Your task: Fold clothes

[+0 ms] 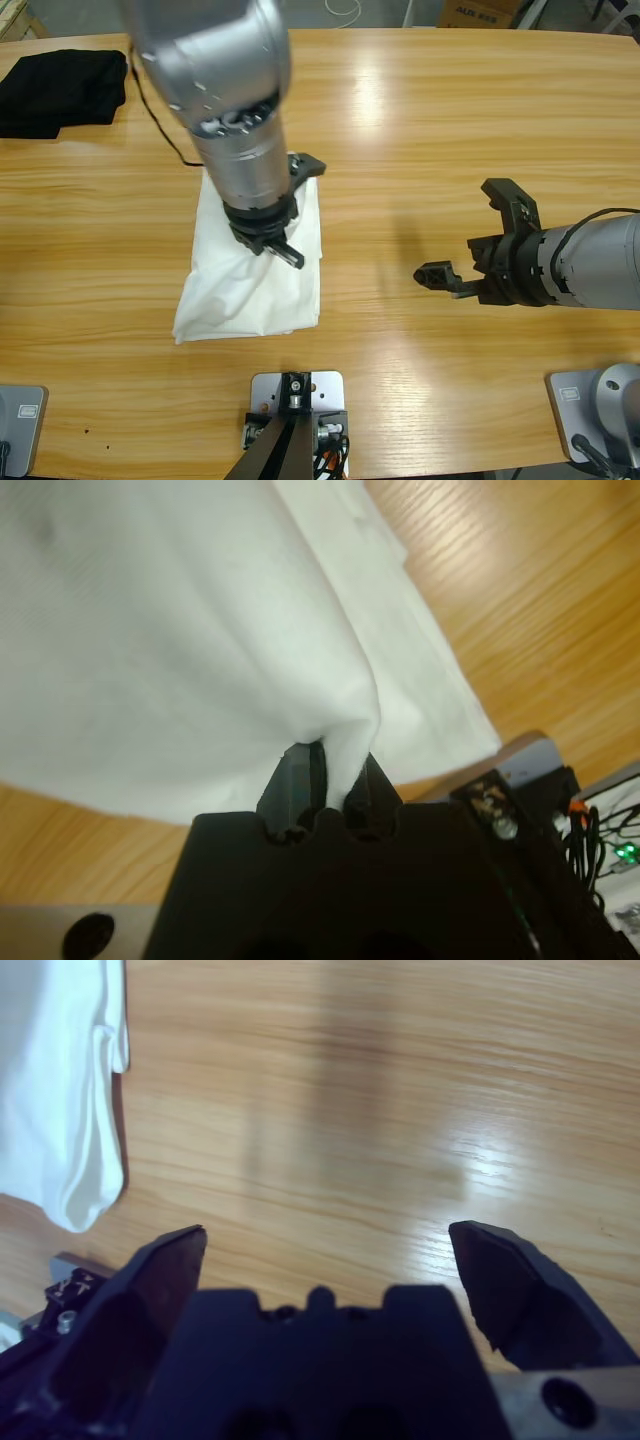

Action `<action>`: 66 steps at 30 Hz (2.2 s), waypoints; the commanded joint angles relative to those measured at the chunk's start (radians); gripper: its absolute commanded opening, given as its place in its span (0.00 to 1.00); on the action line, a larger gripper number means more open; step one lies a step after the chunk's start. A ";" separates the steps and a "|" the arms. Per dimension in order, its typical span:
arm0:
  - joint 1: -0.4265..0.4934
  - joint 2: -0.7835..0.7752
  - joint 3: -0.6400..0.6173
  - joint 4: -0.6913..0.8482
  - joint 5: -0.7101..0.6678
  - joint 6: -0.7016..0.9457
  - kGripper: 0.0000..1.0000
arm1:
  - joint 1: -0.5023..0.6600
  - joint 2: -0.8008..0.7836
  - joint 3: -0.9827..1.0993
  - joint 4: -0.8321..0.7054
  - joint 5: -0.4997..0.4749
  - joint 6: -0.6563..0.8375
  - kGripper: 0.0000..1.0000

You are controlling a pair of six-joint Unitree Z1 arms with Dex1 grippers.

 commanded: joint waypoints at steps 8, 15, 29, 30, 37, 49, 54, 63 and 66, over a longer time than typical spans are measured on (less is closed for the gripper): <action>-0.009 0.186 -0.135 0.012 -0.002 -0.050 0.19 | 0.008 0.027 0.061 -0.029 0.037 0.012 1.00; -0.006 0.167 -0.245 0.011 0.061 -0.046 0.93 | 0.008 0.032 0.061 -0.049 0.051 0.012 0.99; 0.292 -0.286 -0.017 -0.100 0.038 0.094 0.32 | 0.008 -0.080 -0.020 -0.041 0.050 -0.080 0.00; 0.323 -0.323 0.054 -0.128 -0.009 0.119 0.10 | 0.008 -0.082 -0.031 -0.061 0.090 -0.105 0.00; 0.428 -0.343 0.440 -0.408 -0.447 0.246 0.00 | -0.049 0.127 -0.023 -0.544 0.488 -0.160 0.00; 0.460 -0.205 0.617 -0.620 -0.516 0.207 0.00 | -0.050 0.424 -0.006 -0.823 0.641 -0.141 0.00; 0.471 -0.162 0.662 -0.664 -0.525 0.207 0.00 | -0.050 0.542 0.094 -0.976 0.660 -0.129 0.00; 0.488 -0.078 0.661 -0.675 -0.473 0.161 0.00 | -0.049 0.708 0.291 -1.283 0.642 -0.092 0.00; 0.497 -0.059 0.660 -0.677 -0.450 0.142 0.00 | -0.049 0.735 0.299 -1.325 0.643 -0.088 0.00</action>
